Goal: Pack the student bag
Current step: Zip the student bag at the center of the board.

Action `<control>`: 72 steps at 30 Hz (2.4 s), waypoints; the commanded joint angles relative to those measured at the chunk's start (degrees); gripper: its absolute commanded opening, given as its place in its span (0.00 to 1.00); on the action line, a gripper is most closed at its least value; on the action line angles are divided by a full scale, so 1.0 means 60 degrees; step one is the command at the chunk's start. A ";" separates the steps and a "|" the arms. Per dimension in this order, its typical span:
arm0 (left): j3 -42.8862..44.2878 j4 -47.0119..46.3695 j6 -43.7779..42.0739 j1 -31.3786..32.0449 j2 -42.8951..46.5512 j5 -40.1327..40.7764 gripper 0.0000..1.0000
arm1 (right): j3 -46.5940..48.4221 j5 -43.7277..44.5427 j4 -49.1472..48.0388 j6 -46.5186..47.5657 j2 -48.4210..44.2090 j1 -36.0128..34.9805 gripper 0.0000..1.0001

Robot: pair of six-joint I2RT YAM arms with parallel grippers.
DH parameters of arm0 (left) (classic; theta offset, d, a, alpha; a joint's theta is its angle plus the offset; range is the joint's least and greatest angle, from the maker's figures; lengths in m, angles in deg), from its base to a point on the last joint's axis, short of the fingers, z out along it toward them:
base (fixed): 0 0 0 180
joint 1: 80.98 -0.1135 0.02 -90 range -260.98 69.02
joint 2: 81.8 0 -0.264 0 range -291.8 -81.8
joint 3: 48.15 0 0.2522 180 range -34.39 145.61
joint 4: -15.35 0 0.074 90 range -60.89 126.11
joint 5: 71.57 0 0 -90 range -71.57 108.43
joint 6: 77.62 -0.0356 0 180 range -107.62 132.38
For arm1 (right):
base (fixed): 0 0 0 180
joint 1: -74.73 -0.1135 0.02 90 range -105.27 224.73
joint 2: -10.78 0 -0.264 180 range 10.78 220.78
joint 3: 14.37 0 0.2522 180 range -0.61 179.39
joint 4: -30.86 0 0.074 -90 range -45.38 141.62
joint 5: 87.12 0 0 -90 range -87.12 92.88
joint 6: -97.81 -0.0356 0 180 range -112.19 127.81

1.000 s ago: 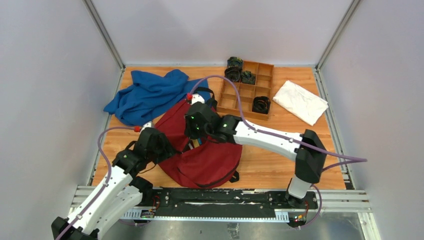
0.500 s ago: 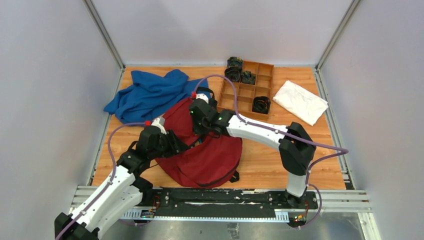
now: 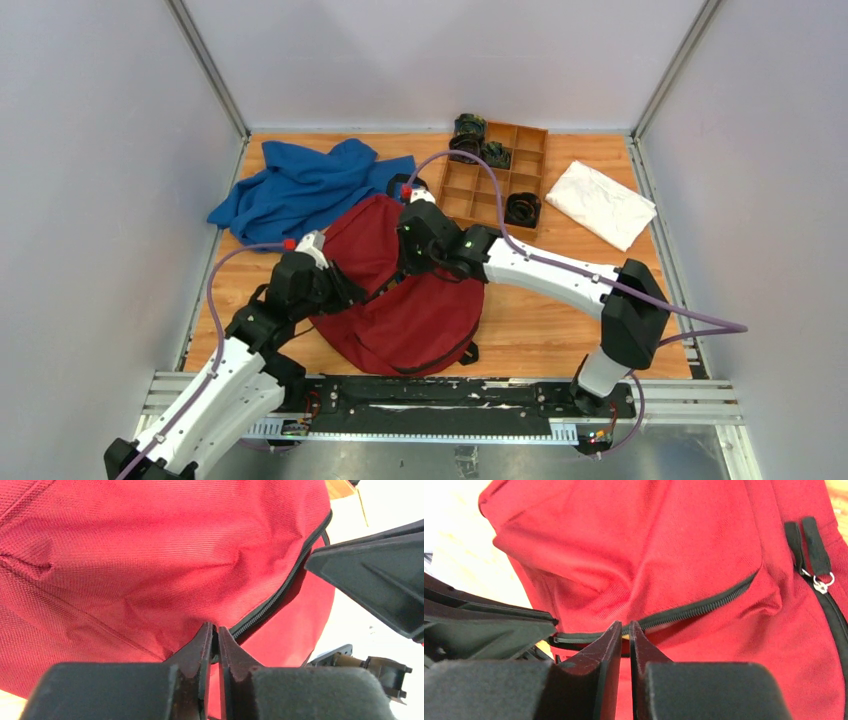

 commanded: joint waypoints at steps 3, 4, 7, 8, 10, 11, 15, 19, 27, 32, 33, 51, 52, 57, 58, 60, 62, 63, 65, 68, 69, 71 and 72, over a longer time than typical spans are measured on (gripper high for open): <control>-0.0023 -0.0569 -0.0254 -0.0051 0.0042 -0.0780 0.00 | -0.0307 0.0037 0.0107 -0.0134 -0.0426 0.0014 0.16; -0.0024 -0.0639 -0.0251 -0.0047 -0.0038 -0.0866 0.00 | -0.0270 0.0003 0.0077 -0.0164 -0.0414 0.0017 0.16; 0.0108 -0.0668 -0.0399 -0.0052 -0.0008 -0.0924 0.00 | -0.0164 -0.0299 0.0037 -0.0156 -0.0362 0.0013 0.17; 0.0170 -0.0639 -0.0494 -0.0052 0.0051 -0.0936 0.00 | -0.0144 -0.0464 0.0037 -0.0055 -0.0363 -0.0021 0.17; 0.0262 -0.0629 -0.0685 -0.0050 0.0173 -0.1029 0.00 | -0.0145 -0.0721 0.0012 0.0154 -0.0439 -0.0128 0.18; 0.0268 -0.0676 -0.0784 -0.0052 0.0245 -0.1136 0.00 | -0.0191 -0.0760 -0.0083 0.0308 -0.0509 -0.0200 0.19; 0.0142 -0.1120 -0.0896 -0.0047 0.0368 -0.1665 0.00 | -0.0740 -0.1524 -0.0771 0.0569 -0.1019 -0.0300 0.26; 0.0153 -0.1938 -0.0818 -0.0044 0.0043 -0.2142 0.00 | -0.1120 -0.1441 -0.0791 0.0330 -0.1373 -0.0273 0.29; 0.0930 -0.2612 -0.1575 -0.0044 -0.1196 -0.2784 0.00 | -0.1953 -0.1237 -0.0827 0.0007 -0.2120 -0.0040 0.31; 0.1008 -0.2845 -0.1838 -0.0044 -0.1522 -0.3440 0.00 | -0.2194 -0.0973 -0.0770 0.0018 -0.2577 0.0023 0.32; 0.0982 -0.2870 -0.1866 -0.0044 -0.1530 -0.3532 0.00 | -0.2227 -0.0982 -0.0769 -0.0017 -0.2609 0.0024 0.32; 0.1022 -0.2119 -0.2041 -0.0044 -0.1188 -0.3177 0.30 | -0.2320 -0.2006 -0.1024 -0.0574 -0.2060 0.0020 0.33; 0.1033 -0.2098 -0.2047 -0.0044 -0.1177 -0.3171 0.29 | -0.2321 -0.2034 -0.1051 -0.0582 -0.2051 0.0011 0.33; 0.1229 -0.1809 -0.2070 -0.0044 -0.1104 -0.2916 0.28 | -0.2220 -0.2235 -0.1111 -0.0585 -0.1957 -0.0030 0.33; 0.1348 -0.1544 -0.2120 -0.0044 -0.1066 -0.2748 0.29 | -0.2175 -0.2244 -0.1115 -0.0559 -0.1931 -0.0071 0.33; 0.1666 -0.0987 -0.2236 -0.0044 -0.0959 -0.2302 0.30 | -0.2024 -0.2235 -0.1083 -0.0470 -0.1858 -0.0186 0.33; 0.2011 -0.0283 -0.2289 -0.0044 -0.0822 -0.1591 0.31 | -0.1771 -0.2147 -0.0984 -0.0274 -0.1716 -0.0391 0.33; 0.2173 0.0092 -0.2287 -0.0044 -0.0760 -0.1215 0.32 | -0.1623 -0.2138 -0.0922 -0.0178 -0.1602 -0.0480 0.34; 0.2456 0.0964 -0.2118 -0.0044 -0.0679 -0.0217 0.33 | -0.1350 -0.2216 -0.0881 -0.0134 -0.1309 -0.0555 0.35; 0.2708 0.2315 -0.1632 -0.0044 -0.0653 0.1092 0.34 | -0.1090 -0.2451 -0.1004 -0.0317 -0.0967 -0.0563 0.40; 0.2712 0.2623 -0.1371 -0.0044 -0.0631 0.1371 0.34 | -0.1001 -0.2535 -0.1060 -0.0398 -0.0866 -0.0566 0.41; 0.2587 0.3169 -0.0912 -0.0049 -0.0606 0.1625 0.39 | -0.0831 -0.2545 -0.1078 -0.0702 -0.0681 -0.0562 0.41; 0.2490 0.3309 -0.0730 -0.0052 -0.0603 0.1496 0.42 | -0.0778 -0.2510 -0.1053 -0.0887 -0.0568 -0.0555 0.41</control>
